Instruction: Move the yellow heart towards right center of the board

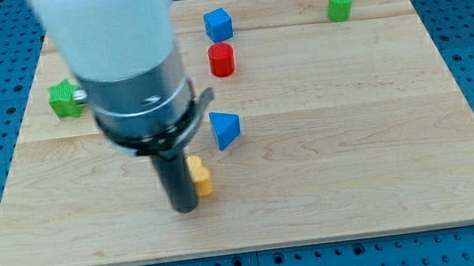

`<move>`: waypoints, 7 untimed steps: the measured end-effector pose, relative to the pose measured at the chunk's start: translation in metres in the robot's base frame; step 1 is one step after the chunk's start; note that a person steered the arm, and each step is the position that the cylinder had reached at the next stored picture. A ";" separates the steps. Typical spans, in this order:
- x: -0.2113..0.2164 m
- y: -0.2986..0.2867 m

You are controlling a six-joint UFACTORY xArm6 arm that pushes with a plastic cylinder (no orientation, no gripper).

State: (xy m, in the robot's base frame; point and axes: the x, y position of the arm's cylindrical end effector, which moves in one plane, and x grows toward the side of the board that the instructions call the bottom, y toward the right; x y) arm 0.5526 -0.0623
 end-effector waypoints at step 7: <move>-0.058 0.153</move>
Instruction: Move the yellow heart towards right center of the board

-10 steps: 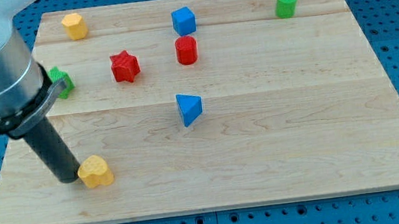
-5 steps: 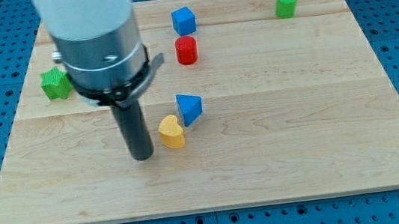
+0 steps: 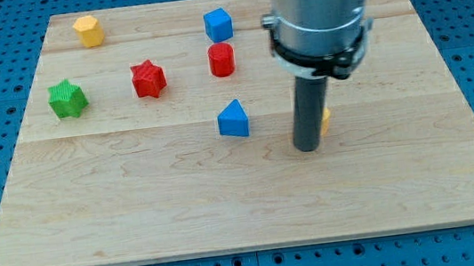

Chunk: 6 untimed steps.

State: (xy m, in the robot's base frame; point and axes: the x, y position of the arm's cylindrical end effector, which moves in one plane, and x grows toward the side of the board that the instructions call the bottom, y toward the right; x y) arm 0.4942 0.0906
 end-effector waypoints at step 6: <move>-0.087 0.089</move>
